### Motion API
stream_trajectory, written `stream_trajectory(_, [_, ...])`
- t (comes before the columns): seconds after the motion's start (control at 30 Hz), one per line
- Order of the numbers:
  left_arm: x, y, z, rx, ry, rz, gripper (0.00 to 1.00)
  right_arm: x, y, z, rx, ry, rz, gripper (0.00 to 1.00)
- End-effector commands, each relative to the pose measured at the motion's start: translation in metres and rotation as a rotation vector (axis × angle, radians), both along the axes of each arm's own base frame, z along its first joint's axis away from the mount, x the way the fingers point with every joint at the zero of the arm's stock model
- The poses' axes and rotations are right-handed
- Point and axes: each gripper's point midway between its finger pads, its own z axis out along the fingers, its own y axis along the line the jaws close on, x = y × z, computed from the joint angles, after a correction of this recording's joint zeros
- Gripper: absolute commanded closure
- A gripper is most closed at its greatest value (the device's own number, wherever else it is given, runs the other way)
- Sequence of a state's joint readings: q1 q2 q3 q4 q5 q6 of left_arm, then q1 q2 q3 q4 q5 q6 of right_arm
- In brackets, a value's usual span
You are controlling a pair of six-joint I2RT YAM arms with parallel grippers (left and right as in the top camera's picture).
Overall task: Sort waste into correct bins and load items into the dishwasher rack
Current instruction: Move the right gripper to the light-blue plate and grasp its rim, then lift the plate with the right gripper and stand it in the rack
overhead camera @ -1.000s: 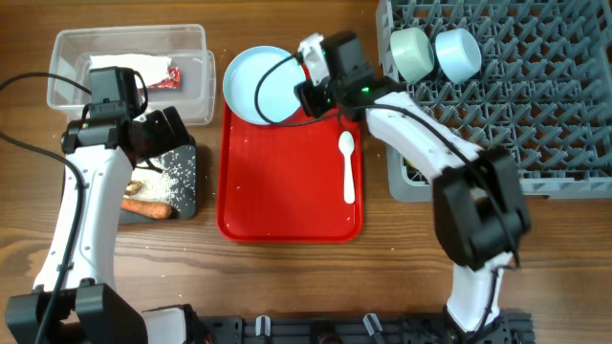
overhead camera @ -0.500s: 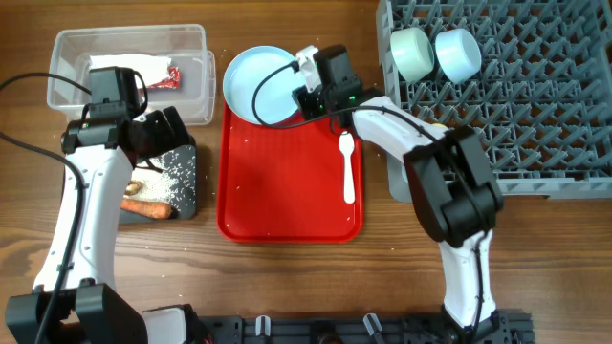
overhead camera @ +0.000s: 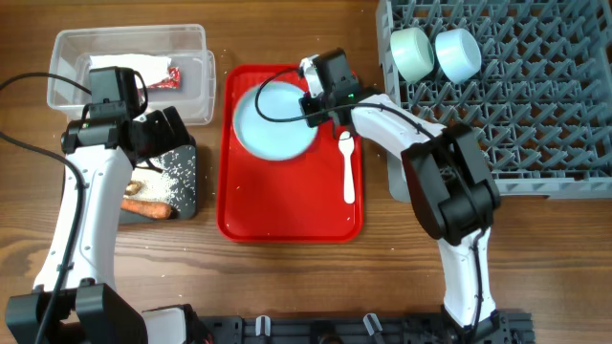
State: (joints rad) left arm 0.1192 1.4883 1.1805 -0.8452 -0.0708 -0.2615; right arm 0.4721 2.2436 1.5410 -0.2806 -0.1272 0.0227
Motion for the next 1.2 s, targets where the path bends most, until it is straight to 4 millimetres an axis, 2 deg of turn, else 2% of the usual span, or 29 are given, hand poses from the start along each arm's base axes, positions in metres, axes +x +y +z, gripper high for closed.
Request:
stream_trajectory(0.0, [0.002, 0.003, 0.005, 0.006, -0.016, 0.019, 0.00, -0.025, -0.016, -0.016, -0.065, 0.101, -0.010, 0.92])
stream_trajectory(0.07, [0.002, 0.003, 0.005, 0.006, -0.016, 0.019, 0.00, -0.025, -0.017, 0.005, -0.058, 0.081, -0.009, 0.96])
stream_trajectory(0.2, [0.002, 0.003, 0.005, 0.006, -0.016, 0.019, 0.00, -0.015, -0.023, 0.075, -0.032, -0.047, -0.044, 0.96])
stream_trajectory(0.37, [0.002, 0.003, 0.005, 0.006, -0.016, 0.019, 0.00, -0.017, -0.057, 0.198, -0.045, -0.292, -0.142, 0.96])
stream_trajectory(0.43, [0.002, 0.003, 0.005, 0.006, -0.016, 0.019, 0.00, -0.024, -0.073, 0.232, -0.068, -0.362, -0.183, 0.96])
stream_trajectory(0.5, [0.002, 0.003, 0.005, 0.006, -0.016, 0.019, 0.00, -0.036, -0.106, 0.272, -0.137, -0.449, -0.288, 0.96])
stream_trajectory(0.53, [0.002, 0.003, 0.005, 0.006, -0.016, 0.019, 0.00, -0.041, -0.117, 0.283, -0.166, -0.472, -0.326, 0.96])
stream_trajectory(0.6, [0.002, 0.003, 0.005, 0.006, -0.016, 0.019, 0.00, -0.059, -0.155, 0.313, -0.263, -0.536, -0.447, 0.96])
stream_trajectory(0.7, [0.002, 0.003, 0.005, 0.006, -0.016, 0.019, 0.00, -0.097, -0.213, 0.351, -0.414, -0.603, -0.625, 0.96])
stream_trajectory(0.77, [0.002, 0.003, 0.005, 0.006, -0.016, 0.019, 0.00, -0.120, -0.241, 0.365, -0.479, -0.614, -0.688, 0.96])
stream_trajectory(0.87, [0.002, 0.003, 0.005, 0.006, -0.016, 0.019, 0.00, -0.139, -0.275, 0.369, -0.561, -0.584, -0.758, 0.96])
stream_trajectory(0.93, [0.002, 0.003, 0.005, 0.006, -0.016, 0.019, 0.00, -0.144, -0.291, 0.361, -0.650, -0.531, -0.737, 0.96])
stream_trajectory(0.97, [0.002, 0.003, 0.005, 0.006, -0.016, 0.019, 0.00, -0.146, -0.319, 0.347, -0.830, -0.445, -0.692, 0.96])
stream_trajectory(1.0, [0.002, 0.003, 0.005, 0.006, -0.016, 0.019, 0.00, -0.144, -0.329, 0.344, -0.873, -0.428, -0.697, 0.96])
stream_trajectory(1.17, [0.002, 0.003, 0.005, 0.006, -0.016, 0.019, 0.00, -0.134, -0.348, 0.326, -0.980, -0.332, -0.651, 0.96])
